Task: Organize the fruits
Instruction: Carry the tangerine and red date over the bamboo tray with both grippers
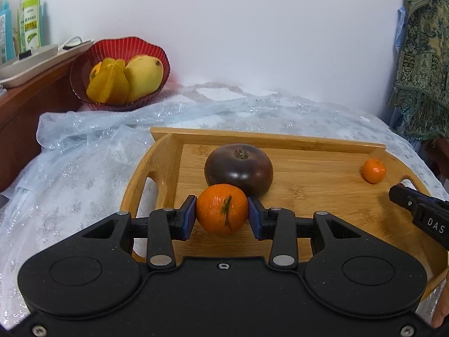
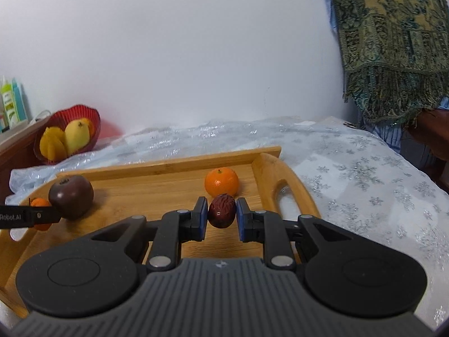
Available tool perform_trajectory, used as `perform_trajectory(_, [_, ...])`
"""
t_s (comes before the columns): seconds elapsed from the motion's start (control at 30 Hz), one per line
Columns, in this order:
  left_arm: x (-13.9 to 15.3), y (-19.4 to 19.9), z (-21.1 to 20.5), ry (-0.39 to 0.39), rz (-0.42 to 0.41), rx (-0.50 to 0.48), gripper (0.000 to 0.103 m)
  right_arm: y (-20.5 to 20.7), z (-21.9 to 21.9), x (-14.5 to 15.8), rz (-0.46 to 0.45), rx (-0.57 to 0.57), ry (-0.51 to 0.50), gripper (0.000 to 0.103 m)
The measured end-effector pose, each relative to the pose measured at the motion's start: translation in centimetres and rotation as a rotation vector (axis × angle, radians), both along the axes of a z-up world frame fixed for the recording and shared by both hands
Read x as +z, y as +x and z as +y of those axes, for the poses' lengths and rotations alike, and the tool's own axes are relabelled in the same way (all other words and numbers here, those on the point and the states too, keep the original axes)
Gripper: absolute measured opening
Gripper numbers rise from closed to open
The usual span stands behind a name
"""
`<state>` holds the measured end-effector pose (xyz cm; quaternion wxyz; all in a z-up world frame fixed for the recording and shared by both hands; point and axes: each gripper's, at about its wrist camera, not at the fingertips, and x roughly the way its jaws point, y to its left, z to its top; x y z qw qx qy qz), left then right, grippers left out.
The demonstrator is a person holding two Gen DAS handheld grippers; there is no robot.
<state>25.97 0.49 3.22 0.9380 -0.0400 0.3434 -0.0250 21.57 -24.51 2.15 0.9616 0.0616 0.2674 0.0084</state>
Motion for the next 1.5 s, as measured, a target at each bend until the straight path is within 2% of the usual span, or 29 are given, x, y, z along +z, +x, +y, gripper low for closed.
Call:
perform_trajectory(0.73, [-0.7, -0.2, -0.5, 0.023, 0.016, -0.014, 0.037, 1.3, -0.2, -0.9, 0.073, -0.011, -0.007, 0.026])
perform_trajectory(1.5, [-1.0, -0.1, -0.4, 0.018, 0.033, -0.013, 0.037, 1.2, -0.1, -1.0, 0.072, -0.011, -0.012, 0.027])
